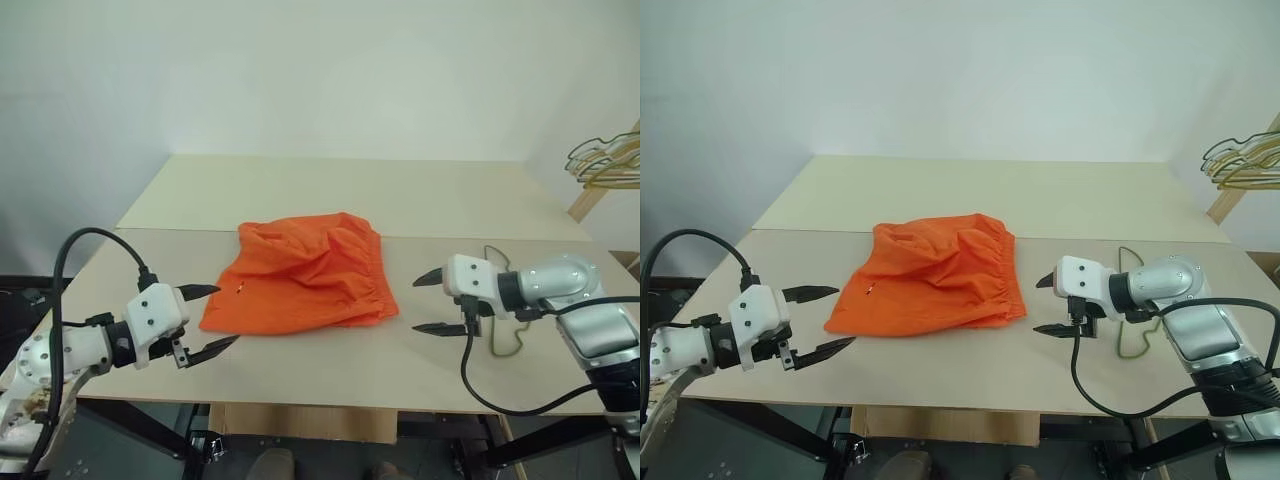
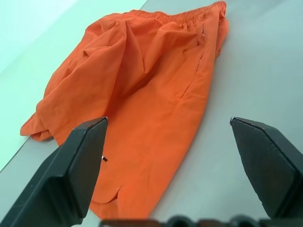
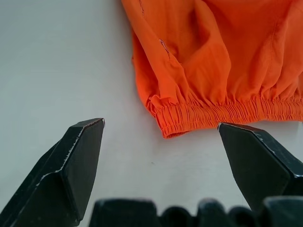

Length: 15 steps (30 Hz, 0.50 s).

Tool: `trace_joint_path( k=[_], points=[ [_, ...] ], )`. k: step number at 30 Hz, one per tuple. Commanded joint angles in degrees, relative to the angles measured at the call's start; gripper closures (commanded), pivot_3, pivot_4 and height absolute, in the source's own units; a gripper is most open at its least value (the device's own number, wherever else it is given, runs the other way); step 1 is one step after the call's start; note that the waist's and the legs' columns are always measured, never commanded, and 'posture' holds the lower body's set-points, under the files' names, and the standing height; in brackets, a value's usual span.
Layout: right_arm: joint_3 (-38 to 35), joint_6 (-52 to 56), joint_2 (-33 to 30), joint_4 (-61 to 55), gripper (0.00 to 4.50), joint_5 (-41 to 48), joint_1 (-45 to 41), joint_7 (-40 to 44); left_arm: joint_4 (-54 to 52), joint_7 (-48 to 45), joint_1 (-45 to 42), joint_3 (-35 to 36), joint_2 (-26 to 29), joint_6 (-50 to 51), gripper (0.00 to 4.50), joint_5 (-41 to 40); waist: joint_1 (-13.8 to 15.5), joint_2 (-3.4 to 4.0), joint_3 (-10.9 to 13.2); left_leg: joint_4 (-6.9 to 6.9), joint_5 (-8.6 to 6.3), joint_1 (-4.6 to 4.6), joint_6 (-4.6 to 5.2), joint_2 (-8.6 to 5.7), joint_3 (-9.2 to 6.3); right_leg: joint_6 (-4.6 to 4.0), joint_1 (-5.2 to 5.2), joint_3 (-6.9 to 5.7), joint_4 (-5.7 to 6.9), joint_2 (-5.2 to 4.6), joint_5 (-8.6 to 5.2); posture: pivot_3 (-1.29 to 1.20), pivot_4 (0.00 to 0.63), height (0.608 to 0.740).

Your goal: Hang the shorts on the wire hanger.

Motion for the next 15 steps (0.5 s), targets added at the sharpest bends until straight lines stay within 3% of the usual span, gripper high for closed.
trace_joint_path(
  k=[1, 15],
  points=[
    [-0.7, -0.3, -0.3, -0.9, 0.05, 0.5, -1.7, 0.5, -1.5, 0.0, -0.8, 1.8, 0.5, 0.5, 0.00, -1.8, 0.0, 0.00, 0.0, 0.00, 0.00, 0.00, 0.00, 0.00, 0.00, 0.00, 0.00, 0.00, 0.00, 0.00, 0.00, 0.27, 0.000, 0.740],
    [-1.0, -2.2, 0.5, -0.9, 0.05, 1.0, -1.4, 0.6, -1.8, 0.4, 0.3, 1.1, 1.7, 0.0, 0.00, 0.1, -0.2, 0.00, 0.0, 0.00, 0.00, 0.01, 0.00, 0.00, 0.00, 0.00, 0.00, 0.00, 0.00, 0.00, 0.00, 0.25, 0.000, 0.740]
  ],
)
